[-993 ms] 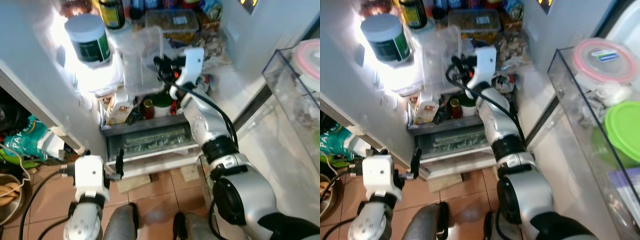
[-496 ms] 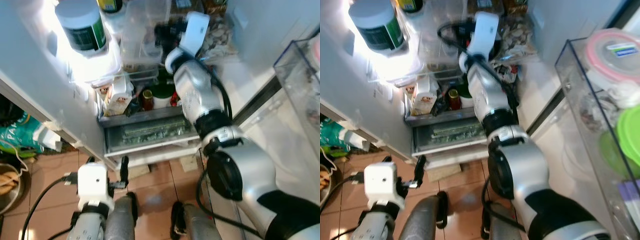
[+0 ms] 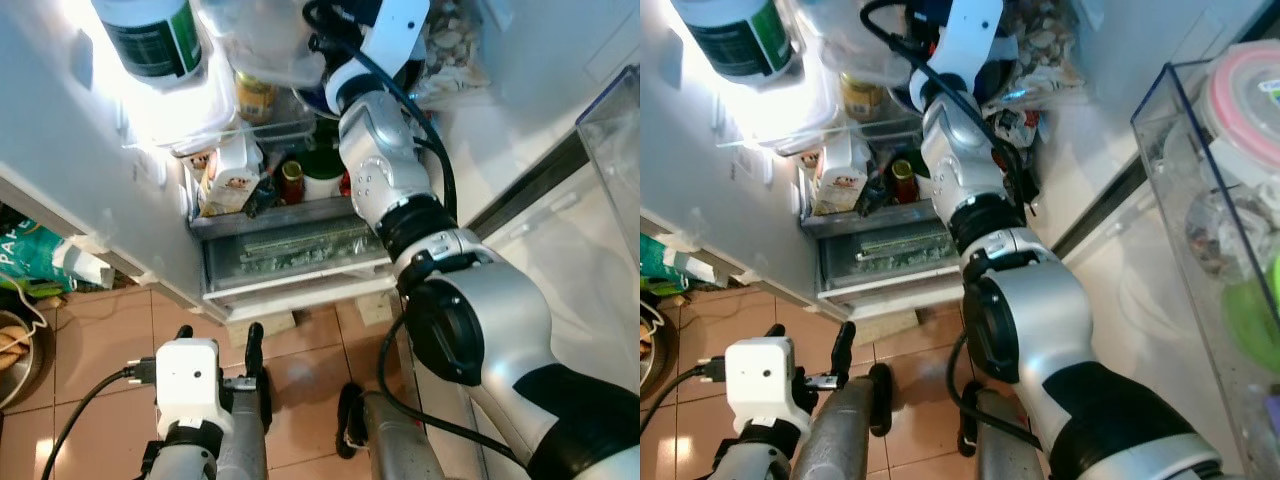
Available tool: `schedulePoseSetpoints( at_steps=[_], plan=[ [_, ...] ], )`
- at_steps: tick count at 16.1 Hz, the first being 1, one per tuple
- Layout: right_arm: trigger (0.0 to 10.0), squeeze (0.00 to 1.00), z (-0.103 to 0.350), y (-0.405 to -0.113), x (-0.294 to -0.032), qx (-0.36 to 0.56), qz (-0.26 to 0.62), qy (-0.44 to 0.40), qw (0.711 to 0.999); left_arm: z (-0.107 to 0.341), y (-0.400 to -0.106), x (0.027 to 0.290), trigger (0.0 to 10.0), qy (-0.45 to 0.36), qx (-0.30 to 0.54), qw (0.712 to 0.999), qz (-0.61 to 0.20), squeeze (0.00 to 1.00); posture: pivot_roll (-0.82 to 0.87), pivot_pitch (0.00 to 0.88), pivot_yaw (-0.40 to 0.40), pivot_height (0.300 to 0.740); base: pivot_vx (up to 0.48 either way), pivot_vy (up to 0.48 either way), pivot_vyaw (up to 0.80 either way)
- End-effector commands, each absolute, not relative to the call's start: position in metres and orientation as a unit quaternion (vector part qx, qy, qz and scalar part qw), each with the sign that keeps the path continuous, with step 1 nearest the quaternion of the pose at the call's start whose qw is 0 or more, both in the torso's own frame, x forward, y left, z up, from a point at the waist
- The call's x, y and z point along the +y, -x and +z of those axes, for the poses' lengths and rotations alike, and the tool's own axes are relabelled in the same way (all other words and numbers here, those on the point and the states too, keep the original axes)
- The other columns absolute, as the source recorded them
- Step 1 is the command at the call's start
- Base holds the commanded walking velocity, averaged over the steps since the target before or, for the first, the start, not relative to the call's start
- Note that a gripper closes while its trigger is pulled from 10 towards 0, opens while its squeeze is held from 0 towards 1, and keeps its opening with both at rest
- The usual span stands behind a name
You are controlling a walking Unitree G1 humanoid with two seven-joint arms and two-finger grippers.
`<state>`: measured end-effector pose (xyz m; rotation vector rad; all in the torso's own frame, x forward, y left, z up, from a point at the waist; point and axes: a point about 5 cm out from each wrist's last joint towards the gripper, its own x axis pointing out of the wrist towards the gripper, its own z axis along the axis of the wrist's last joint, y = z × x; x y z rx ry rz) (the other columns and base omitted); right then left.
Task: Restocking fridge
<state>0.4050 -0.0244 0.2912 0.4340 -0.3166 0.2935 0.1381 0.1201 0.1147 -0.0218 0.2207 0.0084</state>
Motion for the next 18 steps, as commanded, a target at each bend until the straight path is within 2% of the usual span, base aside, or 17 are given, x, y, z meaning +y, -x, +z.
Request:
schedulePoseSetpoints(
  at_steps=[1, 11, 15, 18],
  plan=[
    [10.0, 1.0, 0.268, -0.407, -0.026, -0.104, 0.119, -0.218, 0.963, 0.113, -0.133, 0.119, 10.0, 0.011, 0.125, 0.992, 0.007, 0.0, 0.25, 0.389, -0.048, 0.74, 0.0, 0.0, 0.0],
    [10.0, 1.0, 0.27, -0.407, -0.024, -0.107, 0.123, -0.224, 0.961, 0.112, -0.135, 0.121, 10.0, 0.005, 0.134, 0.991, 0.014, 0.0, 0.25, 0.379, -0.047, 0.74, 0.0, 0.0, 0.0],
    [10.0, 1.0, 0.284, -0.406, -0.023, -0.139, 0.156, -0.237, 0.949, 0.111, -0.138, 0.123, 10.0, 0.0, 0.132, 0.991, 0.016, 0.0, 0.25, 0.366, -0.047, 0.74, 0.0, 0.0, 0.0],
    [10.0, 1.0, 0.293, -0.406, -0.023, -0.166, 0.167, -0.208, 0.95, 0.112, -0.142, 0.124, 10.0, -0.002, 0.127, 0.992, 0.018, 0.0, 0.25, 0.36, -0.047, 0.74, 0.0, 0.0, 0.0]
  ],
)
